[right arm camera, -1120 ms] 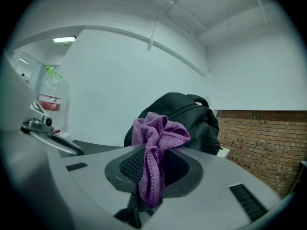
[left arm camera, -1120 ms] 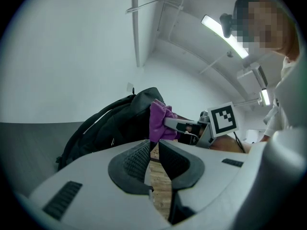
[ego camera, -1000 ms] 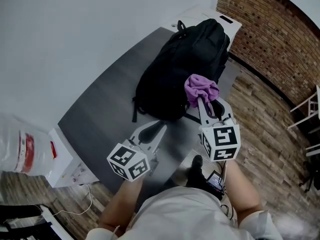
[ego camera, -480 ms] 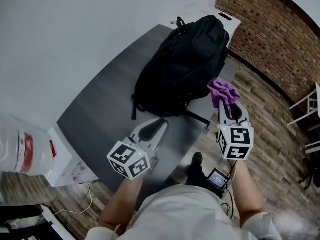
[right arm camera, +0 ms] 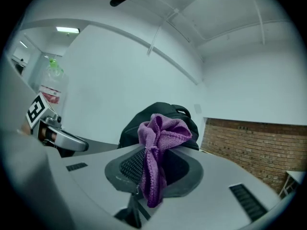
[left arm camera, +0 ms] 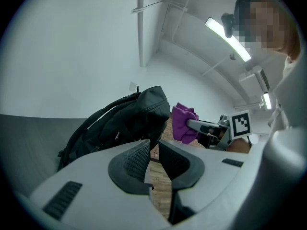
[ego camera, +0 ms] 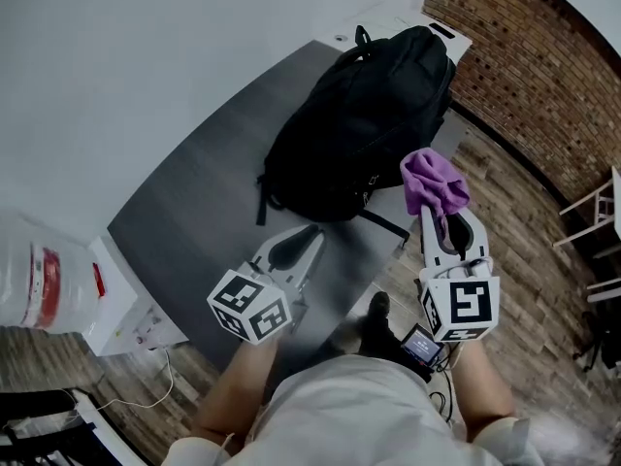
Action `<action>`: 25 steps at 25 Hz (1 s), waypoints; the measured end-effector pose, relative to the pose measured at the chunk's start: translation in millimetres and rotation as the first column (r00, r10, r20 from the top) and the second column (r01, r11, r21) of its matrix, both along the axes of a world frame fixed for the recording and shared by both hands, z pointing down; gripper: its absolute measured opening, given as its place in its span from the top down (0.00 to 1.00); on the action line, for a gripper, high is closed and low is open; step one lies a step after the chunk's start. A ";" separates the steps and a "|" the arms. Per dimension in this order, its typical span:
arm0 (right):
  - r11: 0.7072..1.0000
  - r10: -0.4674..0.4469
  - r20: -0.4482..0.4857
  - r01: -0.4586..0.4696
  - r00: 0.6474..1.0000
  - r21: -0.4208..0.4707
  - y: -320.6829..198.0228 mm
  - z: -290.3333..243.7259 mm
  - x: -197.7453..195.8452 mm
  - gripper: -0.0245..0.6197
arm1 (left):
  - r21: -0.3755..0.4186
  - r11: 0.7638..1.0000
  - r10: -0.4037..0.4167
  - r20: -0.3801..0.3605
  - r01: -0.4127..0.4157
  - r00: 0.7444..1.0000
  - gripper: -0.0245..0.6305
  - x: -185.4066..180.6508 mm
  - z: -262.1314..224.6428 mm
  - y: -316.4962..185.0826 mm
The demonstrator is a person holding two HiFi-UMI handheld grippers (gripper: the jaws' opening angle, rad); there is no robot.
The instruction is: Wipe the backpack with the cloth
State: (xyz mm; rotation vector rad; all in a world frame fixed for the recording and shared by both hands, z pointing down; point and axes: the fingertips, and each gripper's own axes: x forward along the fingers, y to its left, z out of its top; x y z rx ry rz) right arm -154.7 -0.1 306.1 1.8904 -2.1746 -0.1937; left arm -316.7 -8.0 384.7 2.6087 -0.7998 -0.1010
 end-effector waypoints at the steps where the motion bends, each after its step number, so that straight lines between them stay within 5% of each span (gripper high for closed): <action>1: 0.999 -0.033 -0.006 0.033 0.999 0.005 -1.3 -2.9 -12.6 0.84 | -0.001 1.000 -0.004 -0.001 0.004 1.000 0.88 -1.8 0.5 0.1; 7: 0.974 -0.226 -0.054 0.226 0.973 -0.017 -25.0 9.7 -98.8 0.84 | -0.007 1.000 -0.030 -0.002 0.030 1.000 0.88 -15.7 2.7 2.1; 13: 0.955 -0.287 -0.063 0.280 0.956 -0.098 -70.8 44.0 -154.1 0.84 | -0.018 0.997 -0.072 0.003 0.072 0.997 0.88 -35.5 7.2 4.8; 25: 0.965 -0.184 -0.034 0.174 0.982 -0.196 -90.2 83.3 -118.5 0.84 | -0.041 0.997 -0.070 0.006 0.071 0.997 0.88 -36.5 15.7 5.6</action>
